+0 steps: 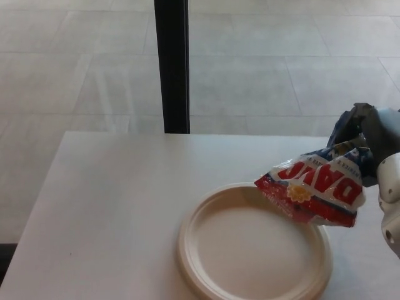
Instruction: The robot uses its right hand to pick up a bag of sunflower seeds kept in the middle of the desk and tilts it over a plate kept next to it to pour out a few seeds and then puts the bag of seeds back on the desk
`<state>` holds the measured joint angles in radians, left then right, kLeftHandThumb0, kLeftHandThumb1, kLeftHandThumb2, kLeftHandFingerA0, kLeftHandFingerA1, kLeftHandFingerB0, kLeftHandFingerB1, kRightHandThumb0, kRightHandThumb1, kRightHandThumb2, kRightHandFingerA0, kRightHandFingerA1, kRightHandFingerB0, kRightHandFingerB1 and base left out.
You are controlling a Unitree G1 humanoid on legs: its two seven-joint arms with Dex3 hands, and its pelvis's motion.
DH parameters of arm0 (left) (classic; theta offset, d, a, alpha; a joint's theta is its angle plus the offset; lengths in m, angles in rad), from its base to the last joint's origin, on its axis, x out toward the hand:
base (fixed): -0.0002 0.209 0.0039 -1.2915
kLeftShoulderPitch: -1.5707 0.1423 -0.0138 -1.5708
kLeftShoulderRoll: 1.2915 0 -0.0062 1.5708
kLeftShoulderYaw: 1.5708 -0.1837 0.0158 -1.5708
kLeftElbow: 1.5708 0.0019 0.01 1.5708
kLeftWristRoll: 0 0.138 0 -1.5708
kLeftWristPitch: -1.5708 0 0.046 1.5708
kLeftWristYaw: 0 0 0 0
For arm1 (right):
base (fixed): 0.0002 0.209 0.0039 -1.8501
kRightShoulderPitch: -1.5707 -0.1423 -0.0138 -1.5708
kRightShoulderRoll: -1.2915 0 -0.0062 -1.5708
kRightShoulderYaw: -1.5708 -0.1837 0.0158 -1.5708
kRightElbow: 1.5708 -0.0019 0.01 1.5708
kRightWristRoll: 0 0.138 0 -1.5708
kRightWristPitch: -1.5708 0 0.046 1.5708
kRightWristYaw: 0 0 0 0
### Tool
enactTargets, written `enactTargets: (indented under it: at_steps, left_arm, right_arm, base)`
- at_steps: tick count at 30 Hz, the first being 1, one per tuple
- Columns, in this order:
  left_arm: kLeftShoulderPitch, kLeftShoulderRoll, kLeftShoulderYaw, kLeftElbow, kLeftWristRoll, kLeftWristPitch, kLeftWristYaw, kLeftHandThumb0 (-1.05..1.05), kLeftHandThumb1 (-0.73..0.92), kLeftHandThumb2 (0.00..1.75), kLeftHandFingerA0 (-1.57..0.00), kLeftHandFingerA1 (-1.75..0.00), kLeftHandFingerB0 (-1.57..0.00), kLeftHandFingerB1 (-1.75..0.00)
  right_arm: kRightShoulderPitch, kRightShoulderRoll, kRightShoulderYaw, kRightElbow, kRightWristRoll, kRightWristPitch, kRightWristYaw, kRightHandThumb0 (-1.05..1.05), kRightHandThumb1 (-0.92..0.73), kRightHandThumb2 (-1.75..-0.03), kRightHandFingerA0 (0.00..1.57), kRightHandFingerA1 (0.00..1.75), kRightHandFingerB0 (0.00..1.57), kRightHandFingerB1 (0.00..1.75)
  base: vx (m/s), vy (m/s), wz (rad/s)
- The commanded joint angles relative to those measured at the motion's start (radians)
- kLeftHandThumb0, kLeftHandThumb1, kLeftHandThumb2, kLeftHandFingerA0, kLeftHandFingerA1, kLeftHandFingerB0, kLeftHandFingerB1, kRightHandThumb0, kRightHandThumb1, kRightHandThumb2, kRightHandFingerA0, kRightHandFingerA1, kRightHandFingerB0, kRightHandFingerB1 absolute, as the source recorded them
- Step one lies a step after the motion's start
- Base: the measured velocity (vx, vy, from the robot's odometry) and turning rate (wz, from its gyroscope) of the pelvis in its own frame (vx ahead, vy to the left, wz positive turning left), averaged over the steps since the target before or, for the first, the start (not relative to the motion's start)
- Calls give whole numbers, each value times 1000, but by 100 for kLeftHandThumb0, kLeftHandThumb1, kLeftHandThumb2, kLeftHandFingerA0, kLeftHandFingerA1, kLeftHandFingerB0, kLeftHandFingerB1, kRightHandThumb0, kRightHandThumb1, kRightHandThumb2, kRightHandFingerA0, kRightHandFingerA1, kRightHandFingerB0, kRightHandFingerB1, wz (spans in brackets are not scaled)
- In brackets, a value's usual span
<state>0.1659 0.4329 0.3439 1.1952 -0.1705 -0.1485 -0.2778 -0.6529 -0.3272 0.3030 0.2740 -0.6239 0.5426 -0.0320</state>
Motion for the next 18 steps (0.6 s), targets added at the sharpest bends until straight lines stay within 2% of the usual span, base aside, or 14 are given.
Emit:
enactTargets:
  at_steps: [1,2,3,4,5,6,7,9,11,12,14,15,16,18]
  left_arm:
    - [7,19,9,-8,-7,-8,-22,-35,62,119,-14,-61,-9,-56]
    - [9,19,11,-9,-10,-18,-37,-63,82,79,-17,-67,-14,-55]
    - [6,17,16,-9,-15,-9,-34,-35,62,120,-15,-62,-10,-56]
    - [4,15,23,-9,-21,0,-35,-35,62,120,-15,-62,-10,-56]
    - [6,15,24,-14,-21,-2,-39,-63,81,80,-16,-70,-14,-57]
    - [6,15,24,-16,-19,-5,-40,-64,81,79,-16,-69,-13,-55]
    - [4,19,11,-9,0,-15,-30,-34,62,120,-16,-62,-10,-56]
    - [-5,17,31,6,-22,-2,-43,-34,63,120,-15,-62,-9,-56]
    - [-4,14,42,7,-30,-2,-49,-62,69,105,-16,-65,-12,-57]
    - [2,17,31,5,-15,-16,-46,-67,60,111,-16,-64,-9,-56]
    - [2,20,30,5,-13,-18,-47,-67,60,111,-16,-64,-9,-56]
    - [-8,23,26,8,-7,-3,-34,-65,83,77,-17,-69,-14,-54]
    - [-2,23,19,1,1,-10,-28,-34,63,120,-16,-62,-9,-56]
    - [2,21,26,-8,-9,-3,-38,-35,62,119,-15,-62,-8,-56]
  right_arm:
    - [-49,7,13,25,-46,5,-34,-34,-60,-84,94,175,71,167]
    - [-59,8,23,31,-58,12,-31,-36,-63,-78,93,175,70,167]
    - [-66,12,29,32,-67,15,-36,-48,-50,-98,120,138,99,126]
    - [-67,11,34,30,-73,14,-39,-48,-50,-98,120,138,99,126]
    - [-72,10,41,33,-78,14,-37,-41,-70,-68,91,175,72,162]
    - [-81,6,56,41,-93,9,-37,-39,-67,-74,91,175,72,160]
    - [-85,3,67,47,-104,3,-41,-39,-66,-77,92,175,66,165]
    - [-87,2,74,52,-106,-9,-50,-40,-67,-75,91,175,67,164]
    - [-87,-3,88,56,-124,-15,-60,-39,-65,-77,91,175,67,162]
    - [-85,-6,93,55,-130,-31,-74,-45,-50,-100,118,135,94,120]
    - [-83,-5,92,56,-132,-34,-77,-45,-50,-100,118,135,94,120]
    - [-81,-6,98,54,-147,-40,-96,-32,-61,-84,110,175,68,137]
    - [-81,-6,99,58,-150,-46,-106,-33,-57,-84,90,175,69,152]
    - [-83,-7,105,54,-158,-42,-95,-31,-57,-86,89,175,68,151]
  base:
    - [0,0,0]
    - [0,0,0]
    - [0,0,0]
    - [0,0,0]
    - [0,0,0]
    - [0,0,0]
    - [0,0,0]
    - [0,0,0]
    - [0,0,0]
    - [0,0,0]
    - [0,0,0]
    - [0,0,0]
    - [0,0,0]
    - [0,0,0]
